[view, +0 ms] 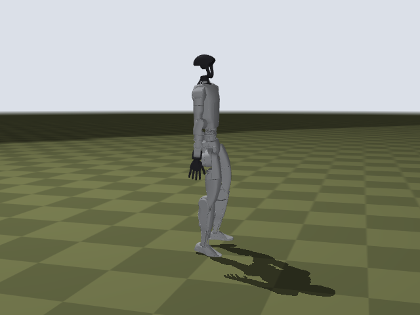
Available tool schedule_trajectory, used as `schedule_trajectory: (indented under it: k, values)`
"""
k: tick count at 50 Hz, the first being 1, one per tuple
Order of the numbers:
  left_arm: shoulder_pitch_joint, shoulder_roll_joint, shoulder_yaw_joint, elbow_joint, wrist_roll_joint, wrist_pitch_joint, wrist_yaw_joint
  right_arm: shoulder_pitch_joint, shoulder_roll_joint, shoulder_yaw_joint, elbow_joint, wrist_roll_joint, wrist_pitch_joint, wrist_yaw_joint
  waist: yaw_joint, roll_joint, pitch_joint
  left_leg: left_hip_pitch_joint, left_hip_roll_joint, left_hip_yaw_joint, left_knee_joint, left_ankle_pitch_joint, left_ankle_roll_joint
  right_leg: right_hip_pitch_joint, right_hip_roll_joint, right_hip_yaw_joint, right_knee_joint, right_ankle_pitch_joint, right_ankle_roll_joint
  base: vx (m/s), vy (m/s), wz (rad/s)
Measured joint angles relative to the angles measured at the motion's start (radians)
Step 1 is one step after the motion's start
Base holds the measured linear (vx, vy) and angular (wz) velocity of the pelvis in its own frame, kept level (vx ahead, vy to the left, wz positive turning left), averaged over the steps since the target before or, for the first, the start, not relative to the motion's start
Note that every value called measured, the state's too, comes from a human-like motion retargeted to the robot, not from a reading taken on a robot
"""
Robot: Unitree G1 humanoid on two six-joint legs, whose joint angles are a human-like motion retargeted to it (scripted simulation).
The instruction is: Upper body actions
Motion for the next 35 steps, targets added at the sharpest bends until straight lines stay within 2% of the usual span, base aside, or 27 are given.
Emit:
schedule_trajectory:
  k: [2,3,5,8,10,12,13,15,18,21,23,27,31,33,35]
  values:
    - [0.011,-0.007,0.003,-0.009,-0.014,0.000,0.011,-0.009,-0.010,-0.005,0.005,0.012,-0.001,-0.005,0.006,-0.022,0.031,-0.046,-0.037,-0.066,0.116,0.042,0.051,0.019,-0.028,-0.001,0.003,0.001,-0.002,-0.14,-0.04,-0.24]
    - [0.019,-0.013,0.006,-0.019,-0.021,-0.002,0.016,-0.014,-0.017,-0.005,0.010,0.016,0.000,-0.009,0.023,-0.040,0.053,-0.088,-0.069,-0.097,0.205,0.050,0.095,0.032,-0.052,0.008,0.007,0.003,-0.002,-0.16,-0.02,-0.52]
    - [0.035,-0.027,0.017,-0.041,-0.026,-0.011,0.022,-0.028,-0.036,0.006,0.025,0.020,0.007,-0.017,0.049,-0.052,0.092,-0.183,-0.078,-0.087,0.330,0.043,0.100,0.047,-0.078,0.014,0.019,0.005,-0.008,-0.18,0.01,-0.50]
    - [0.037,-0.039,0.020,-0.058,-0.033,-0.030,0.028,-0.047,-0.049,0.029,0.039,0.016,0.018,-0.028,0.079,-0.045,0.139,-0.308,-0.075,-0.055,0.324,0.000,0.119,0.050,-0.079,0.017,0.047,-0.002,-0.020,-0.19,0.00,-0.31]
    - [0.029,-0.040,0.007,-0.075,-0.037,-0.042,0.038,-0.062,-0.054,0.049,0.041,0.014,0.018,-0.016,0.133,-0.046,0.207,-0.405,-0.050,-0.011,0.238,-0.064,0.180,0.061,-0.076,0.030,0.080,-0.013,-0.037,-0.26,-0.07,-0.59]
    - [0.019,-0.037,-0.007,-0.088,-0.037,-0.051,0.042,-0.074,-0.049,0.070,0.030,0.008,0.020,-0.002,0.191,-0.060,0.273,-0.488,-0.028,0.012,0.134,-0.118,0.269,0.067,-0.085,0.046,0.112,-0.020,-0.052,-0.27,-0.15,-0.72]
    - [0.012,-0.036,-0.012,-0.093,-0.037,-0.054,0.041,-0.081,-0.043,0.080,0.020,0.002,0.020,0.000,0.225,-0.072,0.304,-0.537,-0.025,0.001,0.089,-0.142,0.320,0.067,-0.095,0.056,0.125,-0.022,-0.061,-0.23,-0.19,-0.84]
    - [0.005,-0.032,-0.017,-0.096,-0.036,-0.058,0.035,-0.093,-0.031,0.094,0.002,-0.014,0.018,0.001,0.281,-0.090,0.347,-0.618,-0.010,-0.036,0.027,-0.165,0.385,0.067,-0.105,0.076,0.137,-0.022,-0.076,-0.16,-0.27,-0.91]
    - [-0.015,-0.022,-0.011,-0.068,-0.038,-0.054,0.015,-0.129,-0.007,0.120,-0.042,-0.058,0.012,0.021,0.362,-0.085,0.426,-0.771,0.144,-0.125,-0.044,-0.140,0.385,0.072,-0.045,0.094,0.171,-0.032,-0.143,-0.07,-0.48,-1.00]
    - [-0.023,-0.030,0.013,-0.027,-0.040,-0.046,0.005,-0.145,0.013,0.144,-0.092,-0.077,-0.003,0.036,0.403,-0.110,0.487,-0.828,0.237,-0.130,-0.073,-0.136,0.385,0.085,-0.045,0.118,0.217,-0.054,-0.172,0.04,-0.30,-0.82]
    - [-0.014,-0.033,0.022,-0.014,-0.043,-0.049,0.000,-0.148,0.025,0.165,-0.114,-0.073,-0.025,0.045,0.421,-0.128,0.503,-0.851,0.275,-0.177,-0.097,-0.115,0.385,0.079,-0.038,0.134,0.245,-0.068,-0.190,0.09,-0.31,-0.58]
    - [0.013,-0.035,0.021,-0.013,-0.049,-0.084,0.057,-0.151,0.048,0.196,-0.117,-0.061,-0.049,0.065,0.443,-0.159,0.506,-0.814,0.290,-0.228,-0.198,-0.046,0.385,0.054,-0.038,0.159,0.274,-0.078,-0.193,0.01,-0.12,-0.23]
    - [0.004,-0.030,0.024,-0.008,-0.045,-0.093,0.094,-0.152,0.056,0.190,-0.104,-0.087,-0.042,0.079,0.457,-0.172,0.501,-0.698,0.258,-0.190,-0.184,-0.048,0.385,0.047,-0.053,0.168,0.259,-0.074,-0.166,-0.01,0.01,0.00]
    - [-0.001,-0.032,0.041,-0.010,-0.047,-0.089,0.099,-0.142,0.055,0.180,-0.095,-0.109,-0.039,0.071,0.443,-0.169,0.479,-0.634,0.213,-0.180,-0.136,-0.065,0.385,0.046,-0.059,0.163,0.229,-0.065,-0.145,0.01,0.23,0.40]
    - [0.008,-0.042,0.065,-0.014,-0.058,-0.092,0.113,-0.115,0.049,0.172,-0.079,-0.123,-0.036,0.056,0.414,-0.163,0.421,-0.574,0.156,-0.156,-0.089,-0.086,0.385,0.047,-0.071,0.159,0.191,-0.050,-0.117,0.08,0.41,0.64]
